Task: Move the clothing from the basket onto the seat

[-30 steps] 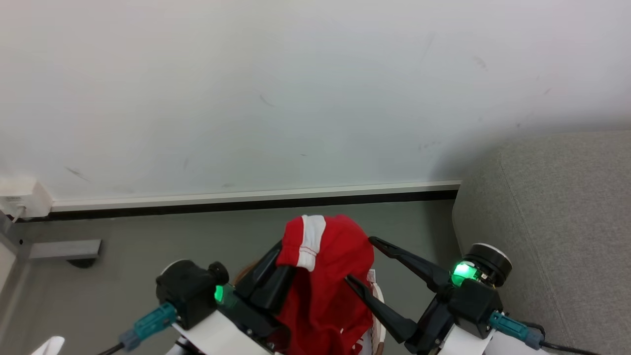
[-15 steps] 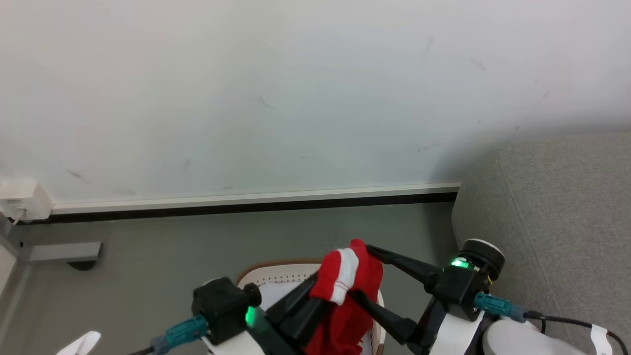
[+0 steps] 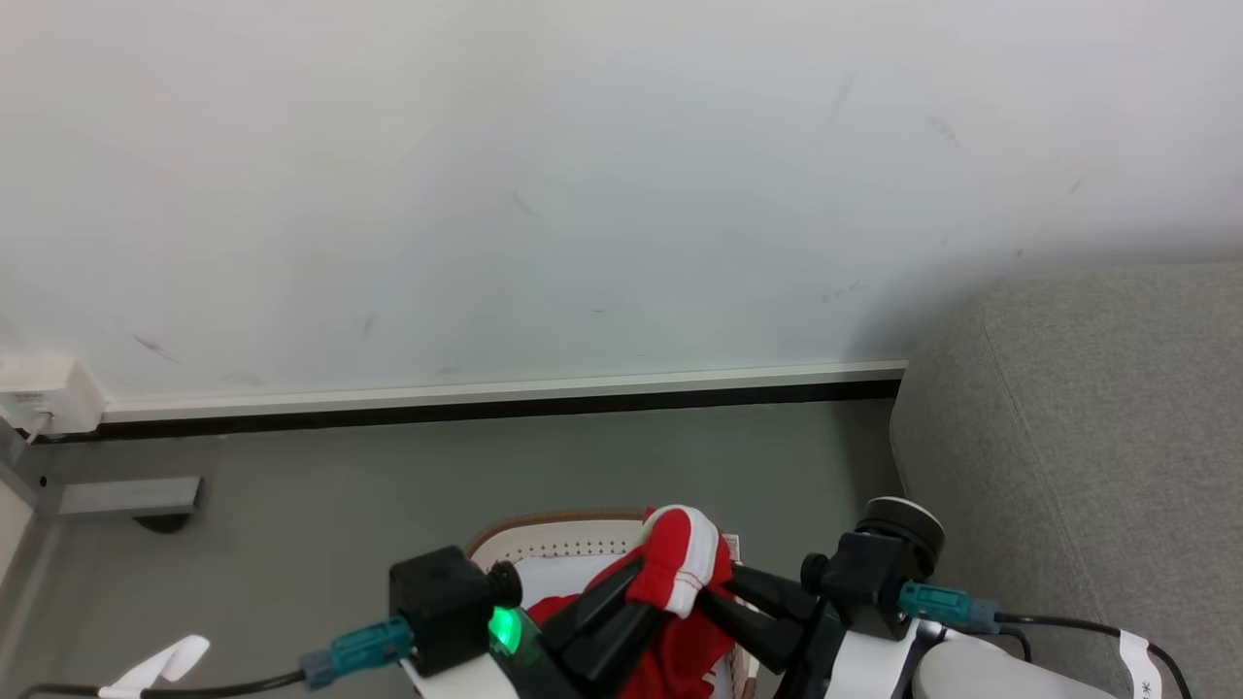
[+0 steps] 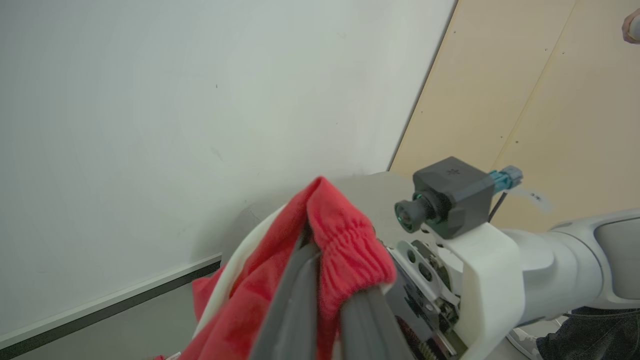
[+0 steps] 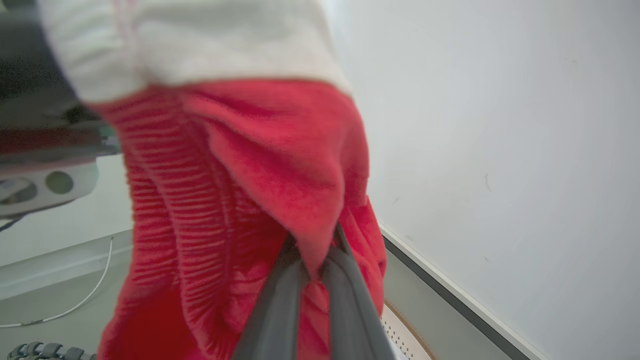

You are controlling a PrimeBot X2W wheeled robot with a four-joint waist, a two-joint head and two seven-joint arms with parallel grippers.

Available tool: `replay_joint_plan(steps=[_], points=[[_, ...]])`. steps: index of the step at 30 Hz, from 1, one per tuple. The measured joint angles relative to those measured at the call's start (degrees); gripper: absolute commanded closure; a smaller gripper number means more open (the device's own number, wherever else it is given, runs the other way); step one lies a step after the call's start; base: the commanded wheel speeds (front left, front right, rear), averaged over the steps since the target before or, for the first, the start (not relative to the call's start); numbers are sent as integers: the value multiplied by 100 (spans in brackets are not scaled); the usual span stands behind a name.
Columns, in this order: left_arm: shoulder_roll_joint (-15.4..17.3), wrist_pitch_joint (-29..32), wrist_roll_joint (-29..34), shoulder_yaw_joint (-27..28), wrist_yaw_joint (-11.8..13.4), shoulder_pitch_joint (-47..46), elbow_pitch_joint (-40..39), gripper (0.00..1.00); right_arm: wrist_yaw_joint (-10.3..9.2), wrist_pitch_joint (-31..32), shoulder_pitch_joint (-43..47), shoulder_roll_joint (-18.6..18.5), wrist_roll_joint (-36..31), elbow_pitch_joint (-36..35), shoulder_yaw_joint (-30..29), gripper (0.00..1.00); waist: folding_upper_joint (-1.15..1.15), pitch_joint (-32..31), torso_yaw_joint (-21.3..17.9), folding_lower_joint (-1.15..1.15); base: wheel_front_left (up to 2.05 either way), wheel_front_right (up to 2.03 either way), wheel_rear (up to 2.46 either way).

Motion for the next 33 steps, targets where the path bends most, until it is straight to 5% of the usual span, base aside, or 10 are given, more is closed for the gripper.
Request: replay_joint_plan(steps=[3,7,18,33], points=[[33,-49,-9,15,3,-16,56,100,0,-132,-51,-11,127,47,64,100,0,-1,-6,0,0,0,0],[78,-147,100,54,63,-27,157,0,0,-263,-66,-76,265,138,-7,100,0,-9,-30,0,0,0,0],[114,-253,268,16,160,-5,353,0,0,-400,104,-353,319,188,-769,100,0,45,-329,0,0,0,0],[224,-447,561,-23,233,-183,481,0,0,-420,710,-541,-441,-44,-2475,100,0,432,-1277,0,0,0,0]])
